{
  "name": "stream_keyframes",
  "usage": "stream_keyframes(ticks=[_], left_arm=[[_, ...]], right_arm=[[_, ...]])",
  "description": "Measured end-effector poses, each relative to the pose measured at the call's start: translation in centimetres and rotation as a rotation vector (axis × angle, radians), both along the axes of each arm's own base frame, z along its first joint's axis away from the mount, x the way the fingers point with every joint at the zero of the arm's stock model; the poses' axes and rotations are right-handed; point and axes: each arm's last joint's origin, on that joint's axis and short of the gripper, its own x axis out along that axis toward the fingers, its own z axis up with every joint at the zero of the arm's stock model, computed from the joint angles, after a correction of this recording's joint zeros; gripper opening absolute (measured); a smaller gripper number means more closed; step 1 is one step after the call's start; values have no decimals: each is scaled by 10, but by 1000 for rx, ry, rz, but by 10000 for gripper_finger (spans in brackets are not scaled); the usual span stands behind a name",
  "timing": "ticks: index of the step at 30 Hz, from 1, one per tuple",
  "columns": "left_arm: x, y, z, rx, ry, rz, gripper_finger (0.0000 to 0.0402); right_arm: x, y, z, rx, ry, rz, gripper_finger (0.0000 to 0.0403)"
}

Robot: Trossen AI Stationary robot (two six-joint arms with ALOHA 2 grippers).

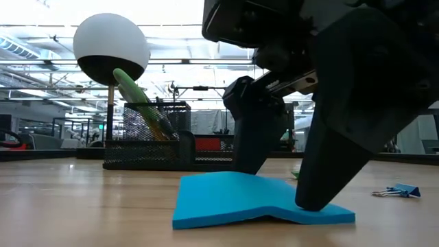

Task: Pick and place office supplies into organizer
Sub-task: Put the blue sticky note into the black desk organizer

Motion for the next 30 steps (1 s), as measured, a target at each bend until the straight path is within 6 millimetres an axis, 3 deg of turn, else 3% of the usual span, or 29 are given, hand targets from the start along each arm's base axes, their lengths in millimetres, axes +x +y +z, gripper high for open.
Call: stream_keyframes(ticks=[5, 25, 30], left_arm=[[2, 0, -1, 4, 4, 2, 131], [1, 0, 0, 2, 2, 2, 131], [1, 0, 0, 0, 2, 2, 131]], right_arm=[[0, 0, -1, 16, 12, -14, 319], [10, -24, 7, 63, 22, -68, 18], [11, -28, 9, 106, 35, -58, 7]])
